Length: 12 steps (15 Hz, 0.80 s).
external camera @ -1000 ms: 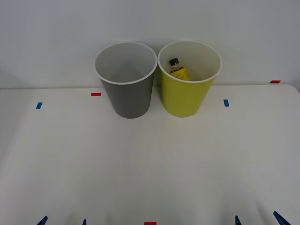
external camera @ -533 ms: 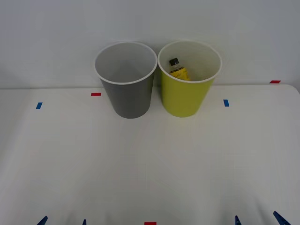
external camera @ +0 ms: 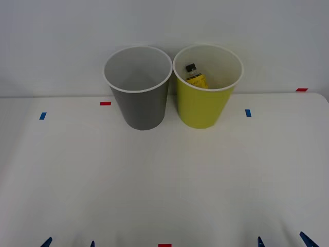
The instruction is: Put cans in the gray bin and PET bottles in the light green bin.
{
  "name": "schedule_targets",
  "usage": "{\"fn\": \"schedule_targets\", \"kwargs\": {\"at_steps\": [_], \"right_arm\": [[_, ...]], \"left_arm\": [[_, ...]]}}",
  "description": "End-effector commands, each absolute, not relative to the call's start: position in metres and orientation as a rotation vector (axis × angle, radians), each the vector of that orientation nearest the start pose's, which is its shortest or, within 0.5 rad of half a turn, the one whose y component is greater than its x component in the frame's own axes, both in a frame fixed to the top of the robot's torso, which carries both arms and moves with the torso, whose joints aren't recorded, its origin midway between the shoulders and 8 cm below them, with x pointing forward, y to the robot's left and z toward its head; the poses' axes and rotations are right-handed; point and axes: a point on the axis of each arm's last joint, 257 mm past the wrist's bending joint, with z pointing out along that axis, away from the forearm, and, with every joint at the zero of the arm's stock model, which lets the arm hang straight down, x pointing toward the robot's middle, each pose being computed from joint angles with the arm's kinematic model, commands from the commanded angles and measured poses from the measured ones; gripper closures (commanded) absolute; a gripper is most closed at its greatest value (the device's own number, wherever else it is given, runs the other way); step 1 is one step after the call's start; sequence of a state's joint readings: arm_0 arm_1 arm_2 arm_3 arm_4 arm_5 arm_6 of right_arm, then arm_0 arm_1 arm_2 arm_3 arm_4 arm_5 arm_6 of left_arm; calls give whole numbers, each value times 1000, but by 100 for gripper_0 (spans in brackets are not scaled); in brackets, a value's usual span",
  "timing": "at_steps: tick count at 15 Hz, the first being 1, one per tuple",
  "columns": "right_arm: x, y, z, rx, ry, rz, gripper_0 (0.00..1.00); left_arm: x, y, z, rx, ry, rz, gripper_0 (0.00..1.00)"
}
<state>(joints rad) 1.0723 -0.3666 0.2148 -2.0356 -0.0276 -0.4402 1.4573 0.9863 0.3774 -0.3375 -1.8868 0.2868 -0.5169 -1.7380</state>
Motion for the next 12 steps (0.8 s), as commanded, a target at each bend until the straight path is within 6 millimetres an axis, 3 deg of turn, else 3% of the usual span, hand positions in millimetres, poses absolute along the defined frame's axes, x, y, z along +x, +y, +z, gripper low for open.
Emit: {"fn": "schedule_targets", "kwargs": {"at_steps": [1,12], "right_arm": [[213,-261,-295,-95,1763,29,7],[213,-261,-295,-95,1763,29,6]], "left_arm": [[209,245,-331,64,1776,-16,0],[209,245,-331,64,1776,-16,0]]}}
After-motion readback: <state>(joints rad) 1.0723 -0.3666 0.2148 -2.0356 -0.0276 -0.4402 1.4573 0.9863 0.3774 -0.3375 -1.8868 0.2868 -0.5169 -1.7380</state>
